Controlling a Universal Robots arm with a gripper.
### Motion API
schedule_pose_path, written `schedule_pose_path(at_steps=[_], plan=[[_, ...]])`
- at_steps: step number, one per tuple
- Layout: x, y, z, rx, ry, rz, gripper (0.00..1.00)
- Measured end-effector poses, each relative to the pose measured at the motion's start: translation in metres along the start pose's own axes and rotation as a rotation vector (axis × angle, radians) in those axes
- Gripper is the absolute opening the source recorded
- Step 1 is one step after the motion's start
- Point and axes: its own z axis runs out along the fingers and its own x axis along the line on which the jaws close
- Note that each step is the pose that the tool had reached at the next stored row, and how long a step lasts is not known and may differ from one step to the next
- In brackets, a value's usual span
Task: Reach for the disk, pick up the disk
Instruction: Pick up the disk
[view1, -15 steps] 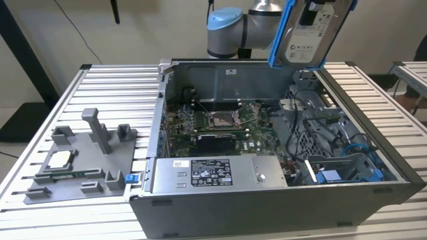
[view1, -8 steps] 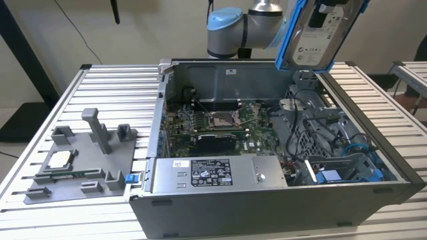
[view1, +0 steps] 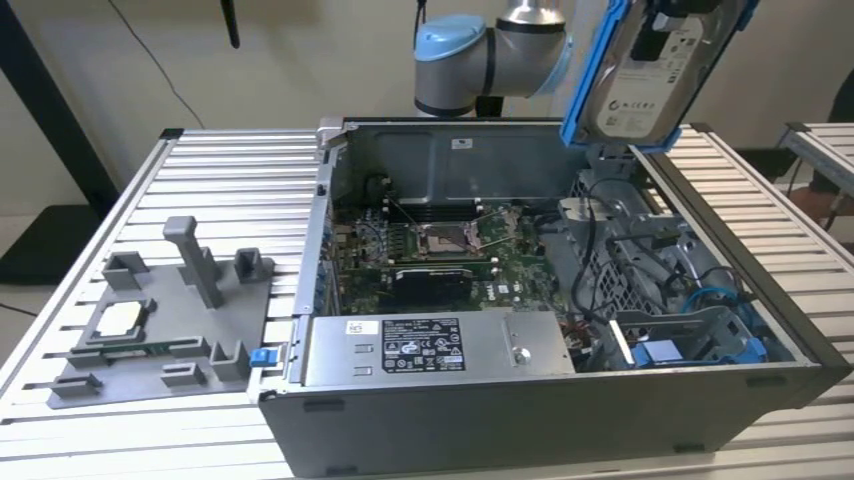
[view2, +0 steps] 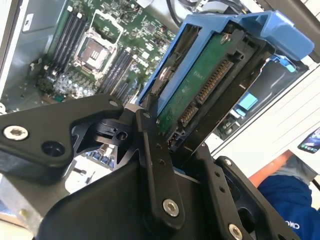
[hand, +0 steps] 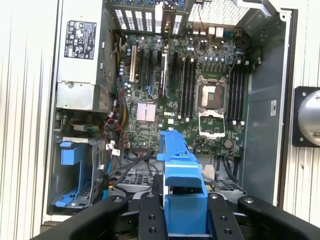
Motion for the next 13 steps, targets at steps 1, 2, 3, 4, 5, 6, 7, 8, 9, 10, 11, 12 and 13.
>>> schedule_pose_path(at_steps=[1, 2, 3, 4, 5, 6, 7, 8, 9, 10, 11, 12, 13], plan=[[0.0005, -0.0002, 0.0, 0.0, -0.0002, 0.0, 0.0], [0.0005, -0.0002, 0.0, 0.0, -0.0002, 0.0, 0.0], [0.0005, -0.0002, 0.0, 0.0, -0.0001, 0.0, 0.0], [0.0005, -0.0003, 0.0, 0.0, -0.0001, 0.0, 0.0], [0.0005, -0.0004, -0.0001, 0.0, 0.0001, 0.0, 0.0], [0.0005, -0.0004, -0.0001, 0.0, 0.0001, 0.0, 0.0], [0.0006, -0.0004, 0.0, 0.0, -0.0001, 0.0, 0.0], [0.0006, -0.0004, 0.0, 0.0, -0.0001, 0.0, 0.0], [0.0006, -0.0005, -0.0001, 0.0, 0.0, 0.0, 0.0], [0.0006, -0.0005, -0.0001, 0.0, 0.0, 0.0, 0.0], [0.0006, -0.0005, -0.0001, 0.0, 0.0, 0.0, 0.0], [0.0007, -0.0005, -0.0001, 0.0, 0.0, 0.0, 0.0], [0.0007, -0.0006, 0.0, 0.0, 0.0, 0.0, 0.0]])
